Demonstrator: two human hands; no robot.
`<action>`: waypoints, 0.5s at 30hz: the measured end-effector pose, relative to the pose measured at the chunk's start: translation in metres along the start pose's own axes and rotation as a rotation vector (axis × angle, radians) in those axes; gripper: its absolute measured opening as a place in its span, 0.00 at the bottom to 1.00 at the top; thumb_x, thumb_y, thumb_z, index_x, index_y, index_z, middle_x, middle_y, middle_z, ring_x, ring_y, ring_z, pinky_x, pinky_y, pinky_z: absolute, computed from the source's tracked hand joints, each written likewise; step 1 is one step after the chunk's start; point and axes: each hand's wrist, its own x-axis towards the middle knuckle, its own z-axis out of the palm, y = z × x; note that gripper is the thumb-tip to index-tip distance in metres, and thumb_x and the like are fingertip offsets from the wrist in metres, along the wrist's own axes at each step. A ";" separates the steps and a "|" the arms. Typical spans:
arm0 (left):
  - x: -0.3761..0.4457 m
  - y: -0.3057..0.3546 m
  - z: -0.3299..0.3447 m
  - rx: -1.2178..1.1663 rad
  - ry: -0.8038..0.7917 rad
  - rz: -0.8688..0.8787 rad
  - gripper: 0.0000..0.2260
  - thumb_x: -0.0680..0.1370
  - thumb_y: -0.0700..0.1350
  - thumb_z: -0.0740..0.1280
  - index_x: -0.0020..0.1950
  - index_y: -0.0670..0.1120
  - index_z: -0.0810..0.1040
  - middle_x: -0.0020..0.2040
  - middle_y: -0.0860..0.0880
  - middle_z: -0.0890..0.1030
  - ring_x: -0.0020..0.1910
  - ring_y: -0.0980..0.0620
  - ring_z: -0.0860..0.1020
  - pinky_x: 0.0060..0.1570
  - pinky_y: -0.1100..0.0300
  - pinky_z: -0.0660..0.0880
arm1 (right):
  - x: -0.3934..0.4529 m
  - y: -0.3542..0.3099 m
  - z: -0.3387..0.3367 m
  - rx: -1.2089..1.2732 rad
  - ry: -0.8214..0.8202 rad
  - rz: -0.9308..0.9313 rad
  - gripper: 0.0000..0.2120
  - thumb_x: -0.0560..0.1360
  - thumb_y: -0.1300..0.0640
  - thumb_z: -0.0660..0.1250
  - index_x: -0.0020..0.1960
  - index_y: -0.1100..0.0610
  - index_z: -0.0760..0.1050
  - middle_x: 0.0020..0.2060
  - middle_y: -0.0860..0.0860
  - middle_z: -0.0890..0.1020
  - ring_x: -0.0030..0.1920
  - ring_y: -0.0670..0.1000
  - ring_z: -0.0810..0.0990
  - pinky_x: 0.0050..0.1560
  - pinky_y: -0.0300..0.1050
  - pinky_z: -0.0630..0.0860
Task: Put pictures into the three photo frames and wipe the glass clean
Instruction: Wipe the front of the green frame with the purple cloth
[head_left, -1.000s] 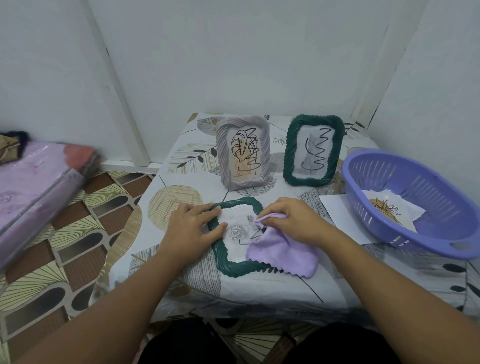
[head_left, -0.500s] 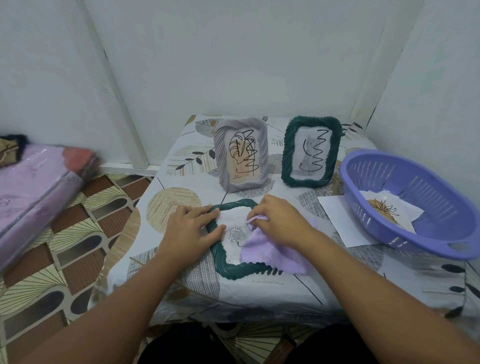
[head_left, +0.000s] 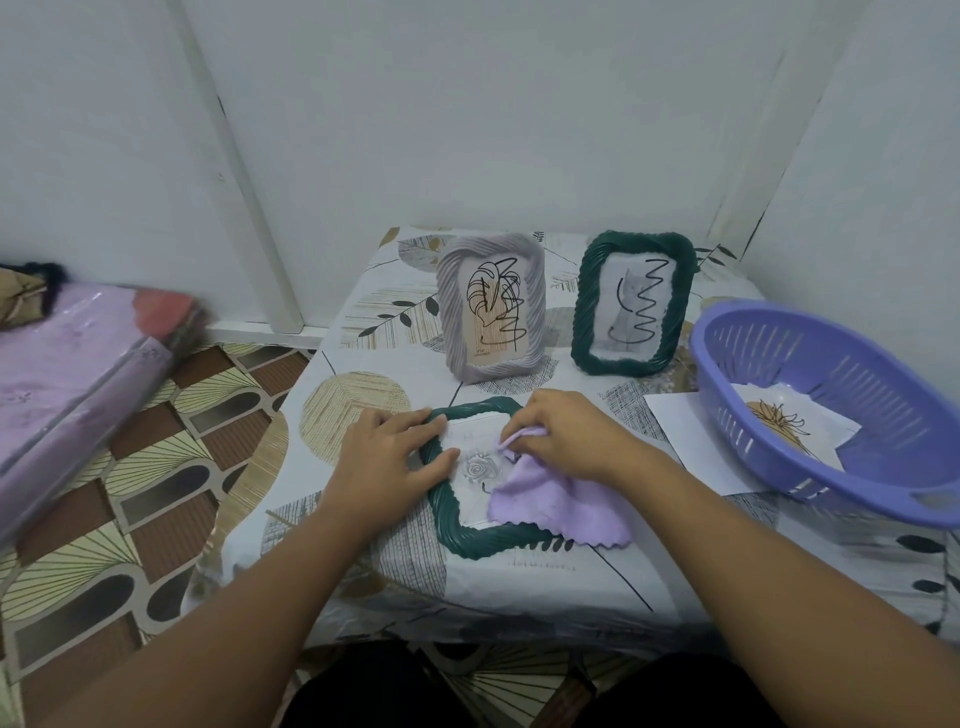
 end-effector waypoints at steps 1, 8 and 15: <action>0.000 0.000 0.000 0.000 0.004 0.003 0.30 0.74 0.72 0.56 0.70 0.59 0.78 0.69 0.60 0.76 0.55 0.53 0.67 0.57 0.58 0.64 | 0.002 -0.001 0.001 -0.010 0.029 0.006 0.07 0.79 0.54 0.70 0.52 0.47 0.86 0.41 0.41 0.74 0.47 0.45 0.74 0.53 0.47 0.75; 0.000 -0.002 0.002 -0.007 0.011 0.002 0.29 0.74 0.71 0.57 0.69 0.59 0.79 0.68 0.60 0.77 0.55 0.52 0.68 0.58 0.57 0.66 | 0.003 -0.005 0.009 -0.037 0.061 0.046 0.07 0.80 0.53 0.69 0.53 0.46 0.86 0.44 0.43 0.74 0.48 0.47 0.74 0.54 0.49 0.75; -0.001 0.001 -0.001 -0.019 -0.012 -0.009 0.31 0.74 0.72 0.56 0.70 0.59 0.78 0.69 0.60 0.76 0.56 0.52 0.67 0.59 0.57 0.65 | 0.012 -0.004 0.011 -0.109 0.146 0.071 0.08 0.80 0.51 0.68 0.53 0.44 0.85 0.44 0.45 0.72 0.49 0.48 0.73 0.49 0.46 0.72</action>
